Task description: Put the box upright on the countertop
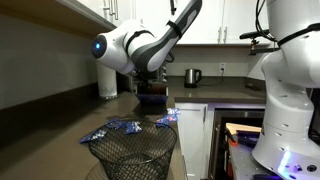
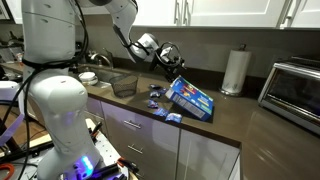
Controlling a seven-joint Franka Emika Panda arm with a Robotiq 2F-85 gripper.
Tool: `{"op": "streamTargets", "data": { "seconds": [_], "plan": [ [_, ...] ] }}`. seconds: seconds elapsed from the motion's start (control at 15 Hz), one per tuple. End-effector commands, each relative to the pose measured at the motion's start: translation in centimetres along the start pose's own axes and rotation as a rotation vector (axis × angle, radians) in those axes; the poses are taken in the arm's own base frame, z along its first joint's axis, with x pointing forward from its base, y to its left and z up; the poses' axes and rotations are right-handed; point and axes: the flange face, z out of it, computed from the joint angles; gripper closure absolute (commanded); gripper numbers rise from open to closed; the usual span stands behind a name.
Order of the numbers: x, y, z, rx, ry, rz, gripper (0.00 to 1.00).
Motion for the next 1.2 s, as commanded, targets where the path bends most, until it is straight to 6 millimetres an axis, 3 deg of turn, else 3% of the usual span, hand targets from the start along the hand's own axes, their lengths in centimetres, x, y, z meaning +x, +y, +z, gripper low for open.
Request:
{"op": "streamTargets", "data": {
  "seconds": [0.0,1.13],
  "plan": [
    [-2.1,1.6,0.7,0.067,0.000,-0.028,0.00],
    [-4.1,7.3,3.0,0.251,0.025,-0.035,0.00]
  ]
}}
